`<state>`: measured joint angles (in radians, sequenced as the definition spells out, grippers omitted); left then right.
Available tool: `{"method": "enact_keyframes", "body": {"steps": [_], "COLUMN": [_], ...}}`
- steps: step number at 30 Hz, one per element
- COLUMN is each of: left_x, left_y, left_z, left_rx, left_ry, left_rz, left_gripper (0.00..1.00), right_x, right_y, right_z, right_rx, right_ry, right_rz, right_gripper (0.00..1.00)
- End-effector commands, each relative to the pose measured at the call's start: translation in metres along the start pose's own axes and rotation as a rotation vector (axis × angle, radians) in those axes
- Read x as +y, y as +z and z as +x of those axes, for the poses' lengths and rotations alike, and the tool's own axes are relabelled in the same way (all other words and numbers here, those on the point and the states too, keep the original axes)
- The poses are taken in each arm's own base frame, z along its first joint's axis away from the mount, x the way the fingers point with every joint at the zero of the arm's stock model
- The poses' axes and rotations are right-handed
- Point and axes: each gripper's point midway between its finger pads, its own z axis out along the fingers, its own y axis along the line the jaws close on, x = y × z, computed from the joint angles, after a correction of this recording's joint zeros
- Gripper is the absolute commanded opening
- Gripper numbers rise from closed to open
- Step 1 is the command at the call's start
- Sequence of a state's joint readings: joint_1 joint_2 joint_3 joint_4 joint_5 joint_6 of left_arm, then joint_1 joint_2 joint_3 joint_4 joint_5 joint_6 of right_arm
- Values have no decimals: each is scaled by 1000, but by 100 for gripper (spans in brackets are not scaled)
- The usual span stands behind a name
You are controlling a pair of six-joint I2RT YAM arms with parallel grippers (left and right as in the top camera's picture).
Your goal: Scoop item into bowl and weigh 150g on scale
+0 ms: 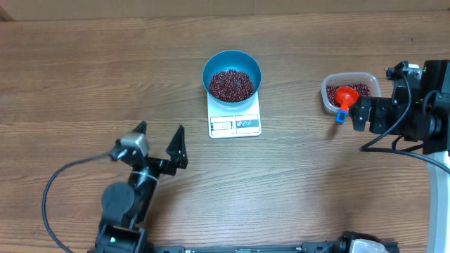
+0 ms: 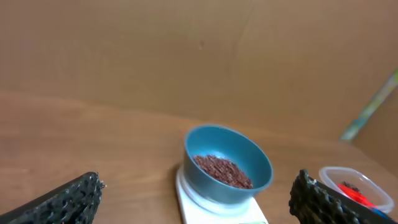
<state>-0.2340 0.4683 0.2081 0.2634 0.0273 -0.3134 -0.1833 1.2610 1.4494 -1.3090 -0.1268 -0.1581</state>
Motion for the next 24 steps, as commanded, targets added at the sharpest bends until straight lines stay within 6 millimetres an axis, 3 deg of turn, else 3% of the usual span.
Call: {"method": "enact_keyframes", "body": {"steps": [1, 13, 24], "left_x": [6, 24, 58], "left_y": [-8, -28, -36], "left_z": [4, 3, 32], "left_rx": [-35, -140, -45], "left_ry": [103, 223, 213], "left_rz": [0, -28, -148], "left_gripper": [100, 99, 100], "right_x": [2, 2, 2], "right_y": [-7, -7, -7], "right_z": [-8, -8, -8], "right_rx": [-32, -32, -32], "right_ry": [-8, -8, -8], "right_rz": [-6, -6, -6], "right_gripper": [100, 100, 100]}}
